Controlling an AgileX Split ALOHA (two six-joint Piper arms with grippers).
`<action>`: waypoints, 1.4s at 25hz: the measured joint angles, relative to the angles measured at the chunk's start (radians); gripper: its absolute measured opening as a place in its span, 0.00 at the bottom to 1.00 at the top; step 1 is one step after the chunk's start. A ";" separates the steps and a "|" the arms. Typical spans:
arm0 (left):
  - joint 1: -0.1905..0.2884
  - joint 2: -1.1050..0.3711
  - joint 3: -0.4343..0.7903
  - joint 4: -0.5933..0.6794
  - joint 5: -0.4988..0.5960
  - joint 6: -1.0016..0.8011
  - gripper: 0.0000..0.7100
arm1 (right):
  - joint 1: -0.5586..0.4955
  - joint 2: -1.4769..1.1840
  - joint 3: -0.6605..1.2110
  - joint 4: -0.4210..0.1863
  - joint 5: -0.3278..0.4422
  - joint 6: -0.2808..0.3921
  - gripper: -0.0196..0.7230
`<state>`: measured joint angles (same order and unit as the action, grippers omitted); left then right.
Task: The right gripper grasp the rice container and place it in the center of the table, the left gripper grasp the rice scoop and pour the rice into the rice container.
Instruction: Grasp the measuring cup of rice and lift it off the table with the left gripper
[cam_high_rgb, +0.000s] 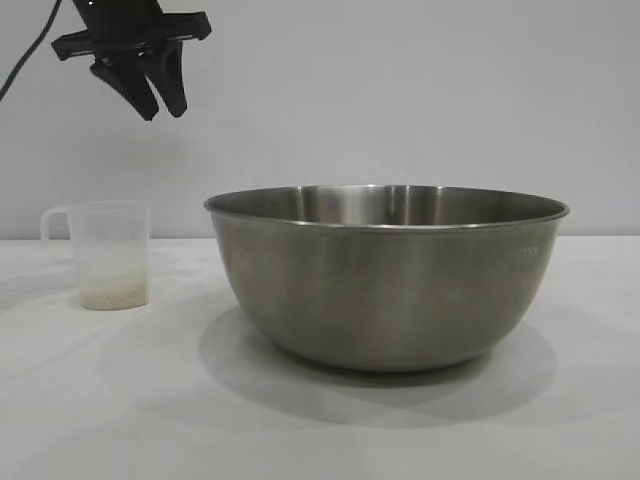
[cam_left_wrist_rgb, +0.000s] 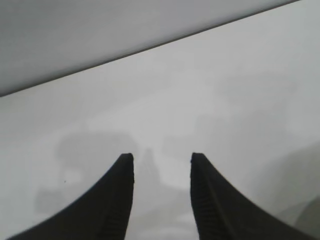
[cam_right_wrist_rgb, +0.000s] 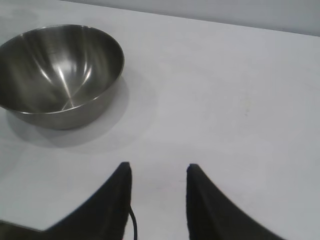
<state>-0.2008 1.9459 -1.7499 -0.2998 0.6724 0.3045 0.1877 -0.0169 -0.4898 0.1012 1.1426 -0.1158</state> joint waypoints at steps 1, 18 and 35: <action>0.000 -0.025 0.029 0.000 -0.027 0.005 0.38 | 0.000 0.000 0.000 0.000 0.000 0.000 0.32; 0.000 -0.599 1.132 -0.020 -1.069 0.041 0.38 | 0.000 0.000 0.000 0.000 0.000 0.000 0.32; 0.000 -0.548 1.496 0.175 -1.479 -0.276 0.38 | 0.000 0.000 0.000 0.000 0.000 0.000 0.32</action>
<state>-0.2008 1.3982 -0.2539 -0.1245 -0.8062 0.0282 0.1877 -0.0169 -0.4898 0.1012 1.1426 -0.1158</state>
